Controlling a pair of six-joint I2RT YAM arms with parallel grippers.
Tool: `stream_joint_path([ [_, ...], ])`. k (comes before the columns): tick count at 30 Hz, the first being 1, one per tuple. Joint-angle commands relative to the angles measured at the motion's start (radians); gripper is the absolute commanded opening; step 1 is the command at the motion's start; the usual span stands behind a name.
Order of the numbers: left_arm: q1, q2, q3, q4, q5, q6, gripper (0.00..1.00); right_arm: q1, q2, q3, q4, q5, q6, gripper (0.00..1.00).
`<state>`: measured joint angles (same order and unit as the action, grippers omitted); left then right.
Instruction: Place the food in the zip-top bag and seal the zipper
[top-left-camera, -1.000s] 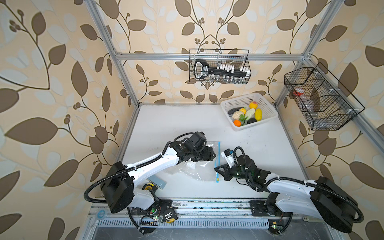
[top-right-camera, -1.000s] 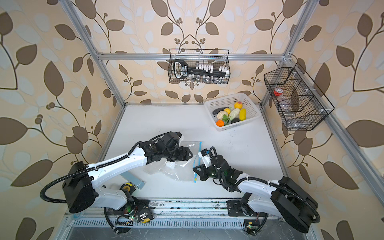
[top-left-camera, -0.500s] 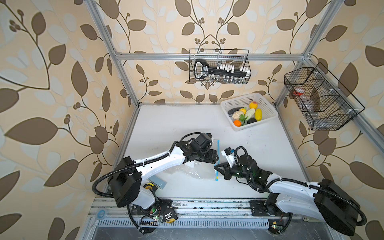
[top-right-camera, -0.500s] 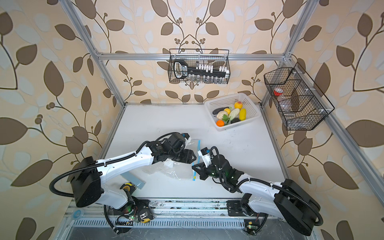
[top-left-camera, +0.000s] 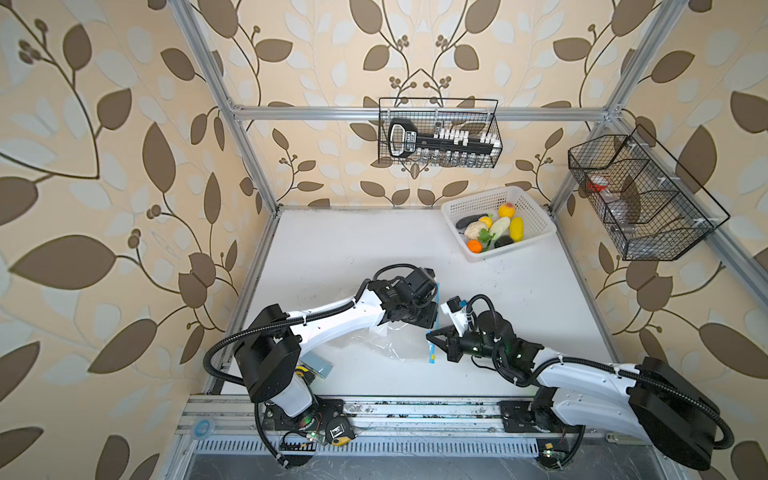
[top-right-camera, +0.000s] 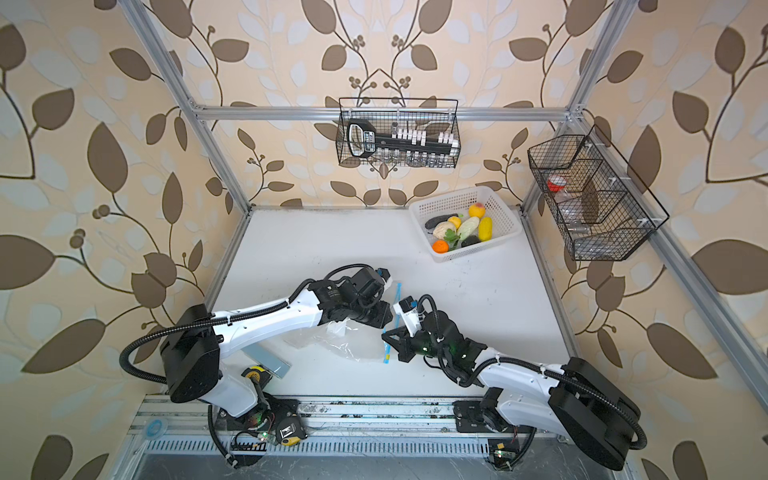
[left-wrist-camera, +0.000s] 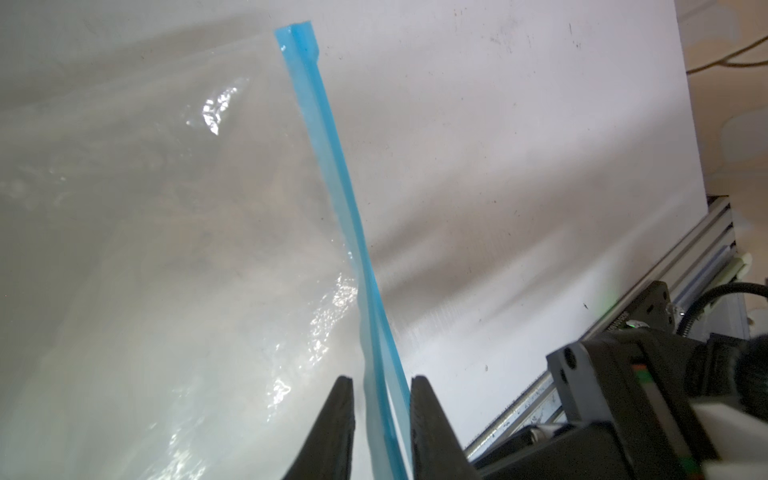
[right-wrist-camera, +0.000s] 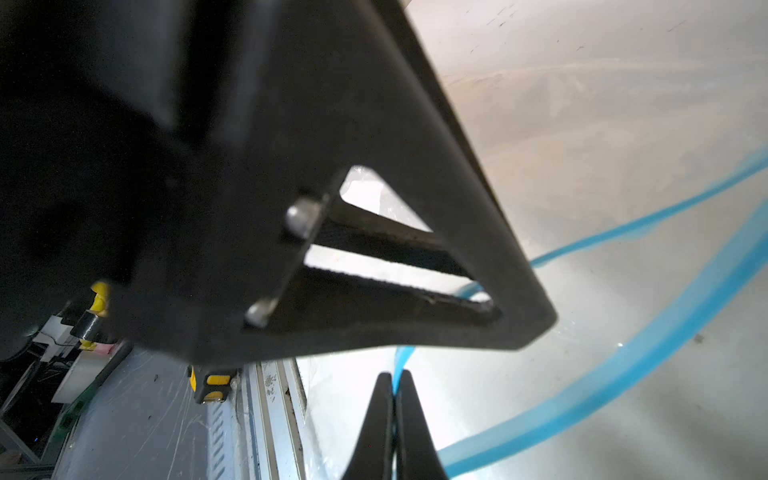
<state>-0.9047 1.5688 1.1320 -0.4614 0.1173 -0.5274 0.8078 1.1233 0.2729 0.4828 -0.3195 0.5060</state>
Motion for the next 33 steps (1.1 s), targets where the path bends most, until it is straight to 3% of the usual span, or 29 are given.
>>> stream_joint_path([
  [1, -0.007, -0.005, 0.034, -0.030, -0.052, 0.015, 0.16, 0.007, 0.005, 0.009, 0.021, 0.014, -0.018, 0.00],
  [6, -0.007, -0.010, 0.025, -0.030, -0.062, 0.008, 0.02, 0.010, 0.006, 0.009, 0.023, 0.016, -0.018, 0.00],
  [12, -0.007, -0.014, 0.022, -0.034, -0.081, -0.009, 0.00, 0.010, 0.008, 0.009, 0.015, 0.023, -0.012, 0.00],
  [19, -0.007, -0.064, -0.002, -0.030, -0.146, -0.059, 0.00, -0.018, -0.053, 0.009, -0.067, 0.073, 0.022, 0.33],
  [25, -0.007, -0.108, -0.024, -0.021, -0.169, -0.081, 0.00, -0.109, -0.116, 0.010, -0.145, 0.126, 0.061, 0.40],
  [33, -0.007, -0.157, -0.027, -0.003, -0.168, -0.089, 0.00, -0.162, 0.078, 0.155, -0.169, 0.133, 0.093, 0.44],
])
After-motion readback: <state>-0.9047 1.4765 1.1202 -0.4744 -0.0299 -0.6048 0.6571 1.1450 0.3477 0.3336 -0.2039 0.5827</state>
